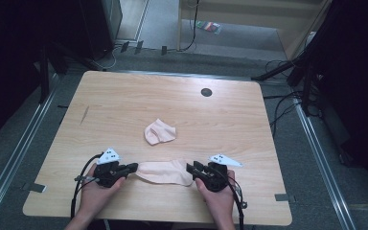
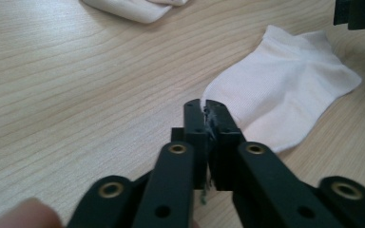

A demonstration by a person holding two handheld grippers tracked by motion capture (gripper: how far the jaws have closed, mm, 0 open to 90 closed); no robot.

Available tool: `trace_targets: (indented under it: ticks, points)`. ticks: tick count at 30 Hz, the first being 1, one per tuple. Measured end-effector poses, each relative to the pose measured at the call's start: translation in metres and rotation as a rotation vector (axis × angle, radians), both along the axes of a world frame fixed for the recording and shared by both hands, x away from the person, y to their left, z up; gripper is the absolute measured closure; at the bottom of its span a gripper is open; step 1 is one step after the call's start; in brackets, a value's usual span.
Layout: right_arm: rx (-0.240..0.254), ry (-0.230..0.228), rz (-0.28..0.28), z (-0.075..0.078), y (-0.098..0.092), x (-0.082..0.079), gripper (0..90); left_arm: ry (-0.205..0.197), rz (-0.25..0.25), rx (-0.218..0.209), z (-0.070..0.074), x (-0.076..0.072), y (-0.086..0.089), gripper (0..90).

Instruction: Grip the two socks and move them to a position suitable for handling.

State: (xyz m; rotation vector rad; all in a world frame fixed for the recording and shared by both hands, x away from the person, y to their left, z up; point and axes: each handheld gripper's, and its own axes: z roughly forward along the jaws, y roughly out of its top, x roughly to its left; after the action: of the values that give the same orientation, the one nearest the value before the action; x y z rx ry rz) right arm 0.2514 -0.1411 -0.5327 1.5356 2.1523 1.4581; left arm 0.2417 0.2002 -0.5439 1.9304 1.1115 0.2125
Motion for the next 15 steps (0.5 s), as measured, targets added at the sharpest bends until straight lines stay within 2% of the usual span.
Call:
trace_targets:
  ticks: [1,3,4,6,7,8,9,10,11,15]
  points:
    - [0.003,-0.010,-0.005,0.001,-0.001,0.000,62.4,-0.004,0.005,-0.002,-0.001,0.000,0.000,78.6]
    - [0.002,-0.007,-0.007,0.003,-0.002,-0.001,61.5,0.007,0.011,-0.017,-0.002,0.001,0.001,78.9]
    - [-0.014,-0.008,-0.007,0.002,-0.002,-0.001,60.7,0.006,0.014,-0.016,-0.002,0.001,0.001,79.0]
    - [-0.033,-0.007,-0.015,0.001,-0.001,-0.002,60.8,0.011,0.011,-0.017,-0.002,0.001,0.001,80.4]
    - [-0.067,-0.016,-0.011,-0.001,0.002,-0.001,61.2,0.017,0.007,-0.010,-0.003,0.001,0.000,81.1]
    - [-0.067,-0.016,-0.011,-0.001,0.002,-0.001,61.2,0.017,0.007,-0.010,-0.003,0.001,0.000,82.0]
    - [-0.094,-0.011,-0.006,-0.004,0.005,-0.001,62.1,0.025,0.006,0.000,-0.004,0.002,-0.001,82.7]
    - [-0.094,-0.011,-0.006,-0.004,0.005,-0.001,62.1,0.025,0.006,0.000,-0.004,0.002,-0.001,83.7]
    - [-0.129,-0.012,-0.008,-0.007,0.008,-0.002,64.5,0.028,0.004,0.009,-0.005,0.002,-0.001,84.9]
    - [-0.163,-0.009,-0.002,-0.010,0.011,-0.003,69.0,0.039,0.004,0.004,-0.005,0.003,-0.001,89.5]
